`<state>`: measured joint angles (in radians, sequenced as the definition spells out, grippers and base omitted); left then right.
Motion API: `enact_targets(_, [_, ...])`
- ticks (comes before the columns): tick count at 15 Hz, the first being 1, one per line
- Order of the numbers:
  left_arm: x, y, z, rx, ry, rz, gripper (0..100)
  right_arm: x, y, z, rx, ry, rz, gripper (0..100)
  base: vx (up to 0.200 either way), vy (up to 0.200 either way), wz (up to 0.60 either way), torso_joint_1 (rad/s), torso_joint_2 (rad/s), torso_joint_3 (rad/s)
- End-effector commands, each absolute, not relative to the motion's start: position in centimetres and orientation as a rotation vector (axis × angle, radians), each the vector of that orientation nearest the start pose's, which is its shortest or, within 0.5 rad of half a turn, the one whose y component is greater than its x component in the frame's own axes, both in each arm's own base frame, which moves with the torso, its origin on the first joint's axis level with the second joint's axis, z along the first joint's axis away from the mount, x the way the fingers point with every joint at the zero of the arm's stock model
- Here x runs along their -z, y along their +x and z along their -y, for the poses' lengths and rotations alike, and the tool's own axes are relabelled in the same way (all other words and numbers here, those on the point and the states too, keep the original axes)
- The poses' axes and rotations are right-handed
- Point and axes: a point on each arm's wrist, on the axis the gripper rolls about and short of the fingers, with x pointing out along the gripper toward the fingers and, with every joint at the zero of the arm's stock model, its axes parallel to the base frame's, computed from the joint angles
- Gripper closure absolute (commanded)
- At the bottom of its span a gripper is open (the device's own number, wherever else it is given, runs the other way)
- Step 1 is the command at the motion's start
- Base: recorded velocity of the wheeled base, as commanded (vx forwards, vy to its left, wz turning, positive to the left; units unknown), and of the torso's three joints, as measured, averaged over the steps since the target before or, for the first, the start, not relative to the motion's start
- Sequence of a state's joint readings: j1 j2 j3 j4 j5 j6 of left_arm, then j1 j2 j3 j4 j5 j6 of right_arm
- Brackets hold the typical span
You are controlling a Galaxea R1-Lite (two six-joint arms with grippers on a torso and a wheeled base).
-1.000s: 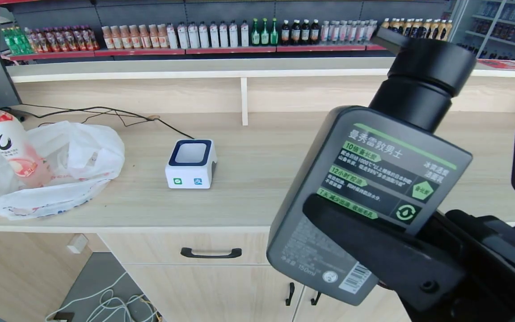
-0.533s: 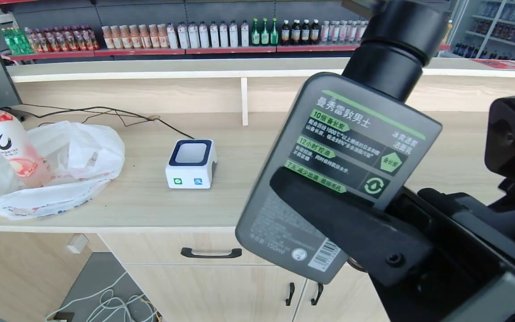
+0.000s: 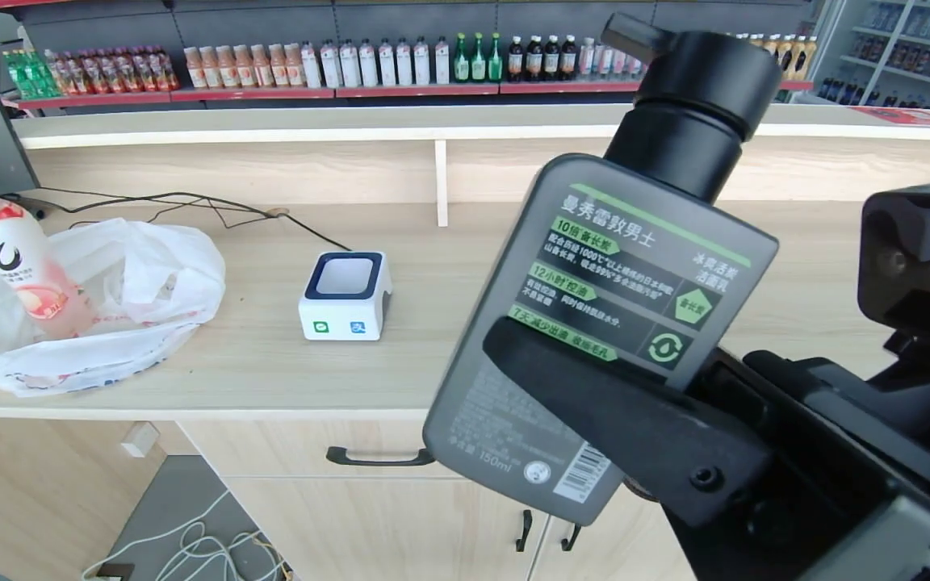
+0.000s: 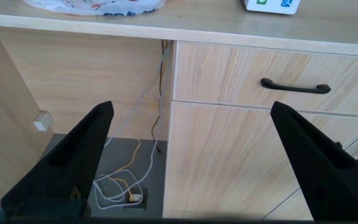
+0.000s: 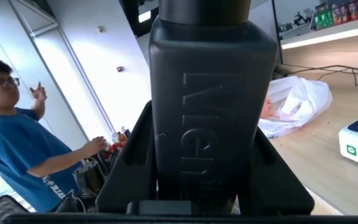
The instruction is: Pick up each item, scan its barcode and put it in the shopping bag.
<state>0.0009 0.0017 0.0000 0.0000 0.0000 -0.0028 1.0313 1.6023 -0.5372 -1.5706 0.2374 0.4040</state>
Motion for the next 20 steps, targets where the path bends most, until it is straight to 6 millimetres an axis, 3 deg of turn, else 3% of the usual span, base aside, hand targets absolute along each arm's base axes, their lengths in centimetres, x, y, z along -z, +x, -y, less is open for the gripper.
enact_targets(1, [-7.6, -2.3, 0.0, -0.002, -0.003, -0.002, 0, -22.5, 13.2, -22.0, -1.301, 0.511, 0.233, 100, 0.0, 0.0, 0.0, 0.0, 0.0, 0.0])
enact_targets(3, [-7.6, -2.3, 0.0, -0.002, -0.003, -0.002, 0, -21.8, 14.8, -21.8, -1.233, 0.423, 0.269, 100, 0.0, 0.0, 0.0, 0.0, 0.0, 0.0])
enact_targets(8, [-7.6, -2.3, 0.0, -0.002, -0.003, -0.002, 0, -20.9, 16.1, -21.1, -1.163, 0.341, 0.282, 100, 0.0, 0.0, 0.0, 0.0, 0.0, 0.0])
enact_targets(13, [-7.6, -2.3, 0.0, -0.002, -0.003, -0.002, 0, -20.2, 18.9, -19.2, -1.026, 0.262, 0.301, 100, 0.0, 0.0, 0.0, 0.0, 0.0, 0.0])
enact_targets(16, [-7.6, -2.3, 0.0, -0.002, -0.003, -0.002, 0, -19.3, 22.4, -16.5, -0.77, 0.178, 0.314, 100, 0.0, 0.0, 0.0, 0.0, 0.0, 0.0])
enact_targets(17, [-7.6, -2.3, 0.0, -0.002, -0.003, -0.002, 0, -19.3, 23.5, -14.6, -0.647, 0.157, 0.321, 100, 0.0, 0.0, 0.0, 0.0, 0.0, 0.0])
enact_targets(20, [-7.6, -2.3, 0.0, -0.002, -0.003, -0.002, 0, -19.0, 24.6, -11.1, -0.461, 0.091, 0.323, 100, 0.0, 0.0, 0.0, 0.0, 0.0, 0.0])
